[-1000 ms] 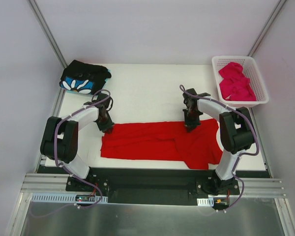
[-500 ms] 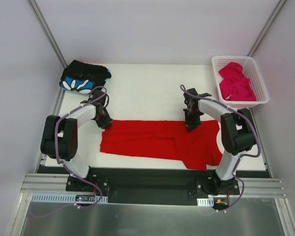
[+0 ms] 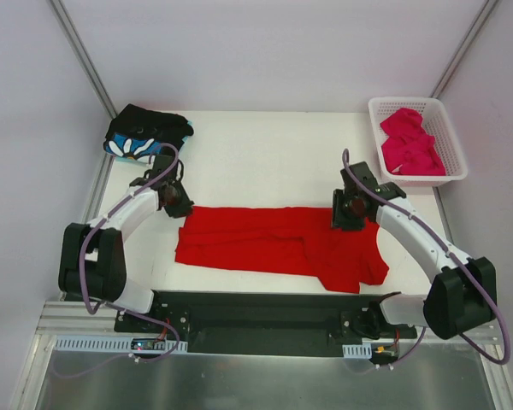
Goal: Fold and stack the t-shirts
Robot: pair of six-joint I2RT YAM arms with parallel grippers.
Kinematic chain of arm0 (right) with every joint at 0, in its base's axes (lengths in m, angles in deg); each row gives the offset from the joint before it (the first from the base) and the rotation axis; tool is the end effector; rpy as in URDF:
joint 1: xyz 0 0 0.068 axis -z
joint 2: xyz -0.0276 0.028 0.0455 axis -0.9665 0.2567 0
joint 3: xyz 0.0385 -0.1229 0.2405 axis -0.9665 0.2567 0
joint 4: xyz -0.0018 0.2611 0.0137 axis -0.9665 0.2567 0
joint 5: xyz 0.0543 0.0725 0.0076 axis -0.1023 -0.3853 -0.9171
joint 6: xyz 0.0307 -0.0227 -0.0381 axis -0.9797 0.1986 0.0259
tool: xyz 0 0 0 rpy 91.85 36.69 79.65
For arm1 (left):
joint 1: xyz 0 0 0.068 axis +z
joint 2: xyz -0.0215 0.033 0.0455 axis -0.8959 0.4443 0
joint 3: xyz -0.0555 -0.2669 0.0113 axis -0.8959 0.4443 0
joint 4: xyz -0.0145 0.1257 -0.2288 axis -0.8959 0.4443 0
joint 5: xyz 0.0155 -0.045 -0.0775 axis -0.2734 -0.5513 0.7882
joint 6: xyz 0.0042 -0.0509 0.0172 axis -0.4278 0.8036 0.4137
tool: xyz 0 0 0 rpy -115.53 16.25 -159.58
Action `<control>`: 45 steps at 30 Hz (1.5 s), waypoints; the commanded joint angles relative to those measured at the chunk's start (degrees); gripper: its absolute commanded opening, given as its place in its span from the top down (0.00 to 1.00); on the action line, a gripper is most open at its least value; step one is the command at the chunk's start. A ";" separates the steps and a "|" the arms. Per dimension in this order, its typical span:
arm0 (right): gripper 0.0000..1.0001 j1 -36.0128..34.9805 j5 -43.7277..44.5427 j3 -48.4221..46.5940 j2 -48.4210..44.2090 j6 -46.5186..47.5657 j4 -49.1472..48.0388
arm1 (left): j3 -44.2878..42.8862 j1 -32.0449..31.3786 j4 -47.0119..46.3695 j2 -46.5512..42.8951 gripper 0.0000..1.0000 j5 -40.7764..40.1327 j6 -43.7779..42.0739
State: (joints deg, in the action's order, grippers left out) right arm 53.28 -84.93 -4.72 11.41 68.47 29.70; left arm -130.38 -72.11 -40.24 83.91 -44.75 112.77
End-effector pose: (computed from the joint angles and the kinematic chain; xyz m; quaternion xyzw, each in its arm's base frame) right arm 0.2486 0.0987 0.2602 -0.1111 0.9592 0.0566 0.2538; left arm 0.3011 -0.0468 0.2063 -0.2104 0.9308 -0.1334 0.2677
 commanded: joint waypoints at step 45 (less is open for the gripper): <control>0.72 5.23 8.15 14.72 8.29 -10.27 -1.94 | 20.22 -20.42 3.62 -13.49 0.90 -6.09 6.15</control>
State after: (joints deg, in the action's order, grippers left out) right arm 56.69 -80.69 13.05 14.90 55.95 26.05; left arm -113.75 -92.20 -43.65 74.93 -48.75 117.07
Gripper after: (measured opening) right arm 0.298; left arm 0.103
